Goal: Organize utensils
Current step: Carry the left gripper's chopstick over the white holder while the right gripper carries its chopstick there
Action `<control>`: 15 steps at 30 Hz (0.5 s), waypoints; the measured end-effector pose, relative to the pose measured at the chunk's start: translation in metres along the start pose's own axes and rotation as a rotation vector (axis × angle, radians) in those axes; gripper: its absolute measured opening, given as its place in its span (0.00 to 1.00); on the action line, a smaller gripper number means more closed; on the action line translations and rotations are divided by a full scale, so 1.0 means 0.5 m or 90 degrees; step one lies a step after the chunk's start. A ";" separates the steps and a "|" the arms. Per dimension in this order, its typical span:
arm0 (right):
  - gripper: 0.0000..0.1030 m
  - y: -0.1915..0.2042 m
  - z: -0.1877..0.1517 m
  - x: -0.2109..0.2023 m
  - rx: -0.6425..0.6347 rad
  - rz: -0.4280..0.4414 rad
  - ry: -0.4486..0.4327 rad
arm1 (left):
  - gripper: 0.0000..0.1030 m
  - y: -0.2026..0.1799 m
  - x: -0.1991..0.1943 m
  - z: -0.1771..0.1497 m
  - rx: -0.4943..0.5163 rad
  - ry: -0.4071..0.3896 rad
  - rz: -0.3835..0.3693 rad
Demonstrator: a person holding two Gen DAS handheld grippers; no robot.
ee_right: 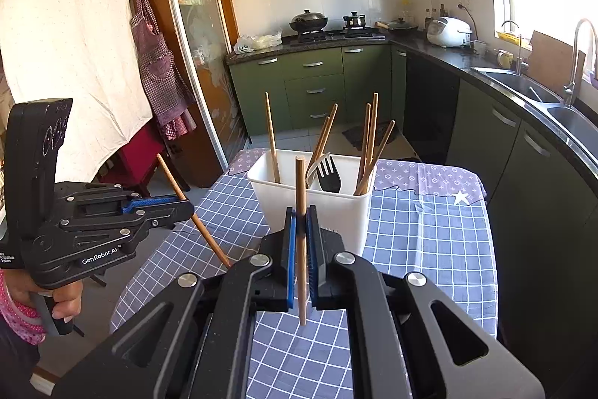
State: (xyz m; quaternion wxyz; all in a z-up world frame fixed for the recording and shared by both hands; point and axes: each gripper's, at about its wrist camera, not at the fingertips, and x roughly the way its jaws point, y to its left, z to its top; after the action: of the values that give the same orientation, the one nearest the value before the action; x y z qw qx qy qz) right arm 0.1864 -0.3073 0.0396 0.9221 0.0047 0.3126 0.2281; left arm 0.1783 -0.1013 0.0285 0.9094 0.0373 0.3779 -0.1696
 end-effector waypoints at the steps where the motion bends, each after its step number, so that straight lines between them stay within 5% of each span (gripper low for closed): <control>1: 0.06 0.001 0.006 -0.004 -0.002 0.001 -0.001 | 0.06 -0.001 -0.005 0.006 0.000 -0.001 -0.002; 15: 0.06 0.014 0.141 -0.102 -0.028 0.032 -0.054 | 0.06 -0.011 -0.095 0.130 0.000 -0.053 -0.040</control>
State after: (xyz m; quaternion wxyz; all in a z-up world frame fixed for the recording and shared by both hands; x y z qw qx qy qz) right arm 0.1887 -0.3131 0.1268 0.9285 0.0021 0.2678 0.2572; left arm 0.1891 -0.1061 0.1086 0.9184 0.0183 0.3409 -0.1998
